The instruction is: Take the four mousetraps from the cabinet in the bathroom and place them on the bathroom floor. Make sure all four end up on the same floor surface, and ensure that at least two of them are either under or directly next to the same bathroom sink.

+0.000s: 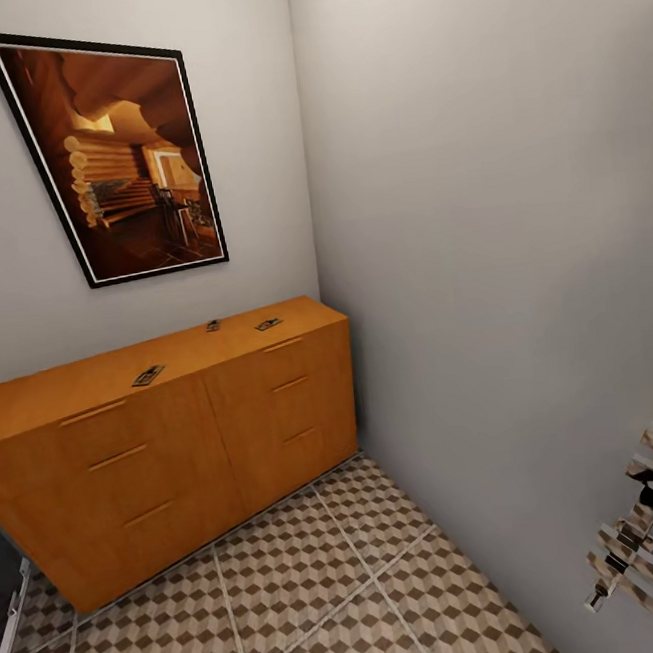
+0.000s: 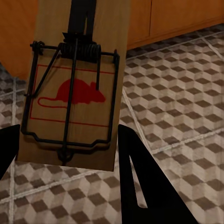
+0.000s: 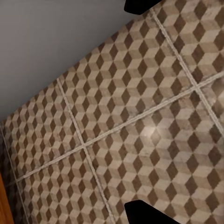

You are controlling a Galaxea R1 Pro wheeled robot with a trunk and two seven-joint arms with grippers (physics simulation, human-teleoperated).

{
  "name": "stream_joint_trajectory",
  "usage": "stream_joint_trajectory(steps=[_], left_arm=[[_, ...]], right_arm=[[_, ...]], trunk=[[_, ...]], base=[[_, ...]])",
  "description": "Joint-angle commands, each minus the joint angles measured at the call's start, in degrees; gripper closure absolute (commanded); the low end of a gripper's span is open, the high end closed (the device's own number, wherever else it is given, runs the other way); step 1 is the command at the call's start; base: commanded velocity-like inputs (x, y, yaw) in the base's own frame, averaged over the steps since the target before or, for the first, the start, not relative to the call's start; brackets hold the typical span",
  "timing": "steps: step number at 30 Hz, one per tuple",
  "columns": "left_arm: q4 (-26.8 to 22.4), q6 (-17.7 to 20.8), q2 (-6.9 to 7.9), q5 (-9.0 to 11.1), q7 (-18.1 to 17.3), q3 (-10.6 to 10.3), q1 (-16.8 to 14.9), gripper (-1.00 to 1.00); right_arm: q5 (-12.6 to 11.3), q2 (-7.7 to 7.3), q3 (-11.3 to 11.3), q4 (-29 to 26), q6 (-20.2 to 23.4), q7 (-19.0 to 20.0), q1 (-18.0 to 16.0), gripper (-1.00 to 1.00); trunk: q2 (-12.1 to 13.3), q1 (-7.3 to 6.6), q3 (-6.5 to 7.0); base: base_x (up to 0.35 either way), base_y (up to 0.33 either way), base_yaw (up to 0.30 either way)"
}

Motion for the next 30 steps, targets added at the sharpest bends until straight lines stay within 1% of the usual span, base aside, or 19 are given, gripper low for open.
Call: stream_joint_trajectory(steps=[1,15,21,30], left_arm=[[0.13,-0.16,-0.05,0.03,0.36,-0.44,-0.04,1.00],[0.13,-0.09,-0.03,0.04,0.36,-0.46,0.07,1.00],[0.13,-0.06,-0.08,0.04,0.34,-0.48,0.08,1.00],[0.13,-0.06,-0.11,0.01,0.36,-0.50,0.09,1.00]], right_arm=[[0.32,0.01,-0.03,0.03,-0.18,-0.06,-0.03,-1.00],[0.23,0.17,-0.23,0.04,-0.26,-0.05,-0.04,-1.00],[0.22,0.14,-0.28,0.04,-0.24,-0.05,-0.03,-1.00],[0.21,0.16,-0.21,0.04,-0.24,-0.05,-0.04,-1.00]], trunk=[[-0.03,0.00,-0.06],[-0.03,0.00,-0.06],[-0.03,0.00,-0.12],[-0.03,0.00,-0.36]], base=[[0.000,0.000,0.000],[0.000,0.000,0.014],[0.000,0.000,0.174],[0.000,0.000,0.234]])
